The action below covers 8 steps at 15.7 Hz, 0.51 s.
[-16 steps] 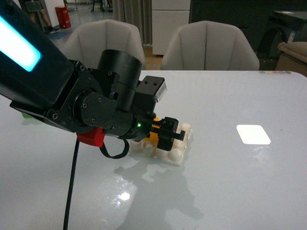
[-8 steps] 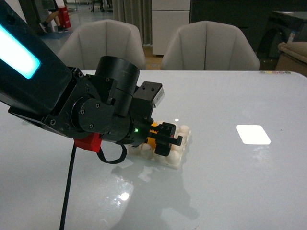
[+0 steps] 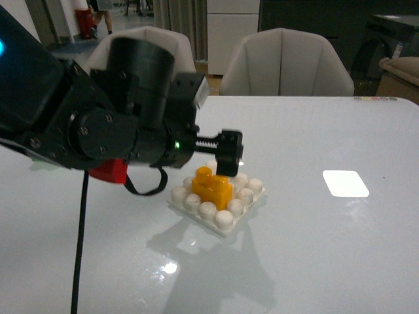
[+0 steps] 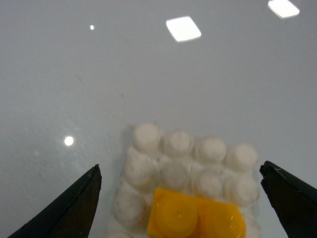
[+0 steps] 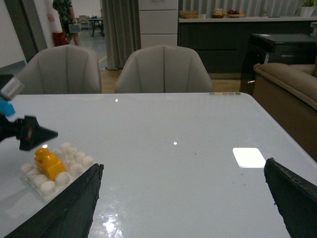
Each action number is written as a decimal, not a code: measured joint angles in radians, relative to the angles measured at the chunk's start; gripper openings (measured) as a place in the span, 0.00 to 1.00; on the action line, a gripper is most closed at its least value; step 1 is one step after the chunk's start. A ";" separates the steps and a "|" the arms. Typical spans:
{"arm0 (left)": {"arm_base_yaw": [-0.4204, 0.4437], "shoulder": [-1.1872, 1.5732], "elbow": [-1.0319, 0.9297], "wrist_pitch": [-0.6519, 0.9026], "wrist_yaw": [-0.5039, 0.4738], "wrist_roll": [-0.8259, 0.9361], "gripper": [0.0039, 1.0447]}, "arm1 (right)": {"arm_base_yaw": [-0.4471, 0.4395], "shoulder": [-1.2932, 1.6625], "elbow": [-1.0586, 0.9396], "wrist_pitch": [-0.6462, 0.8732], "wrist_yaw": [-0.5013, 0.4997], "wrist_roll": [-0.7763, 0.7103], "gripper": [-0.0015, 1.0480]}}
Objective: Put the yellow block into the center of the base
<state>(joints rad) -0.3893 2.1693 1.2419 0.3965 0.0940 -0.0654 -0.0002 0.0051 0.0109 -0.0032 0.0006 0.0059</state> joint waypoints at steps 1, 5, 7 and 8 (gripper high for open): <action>0.005 -0.048 -0.011 0.022 -0.003 -0.019 0.94 | 0.000 0.000 0.000 0.000 0.000 0.000 0.94; 0.006 -0.186 -0.072 0.122 -0.025 -0.076 0.94 | 0.000 0.000 0.000 0.000 0.000 0.000 0.94; 0.006 -0.216 -0.103 0.190 -0.047 -0.085 0.94 | 0.000 0.000 0.000 0.000 0.000 0.000 0.94; 0.007 -0.229 -0.117 0.211 -0.055 -0.089 0.94 | 0.000 0.000 0.000 0.000 0.000 0.000 0.94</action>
<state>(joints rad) -0.3820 1.9408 1.1252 0.6075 0.0387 -0.1543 -0.0002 0.0051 0.0109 -0.0032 0.0010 0.0059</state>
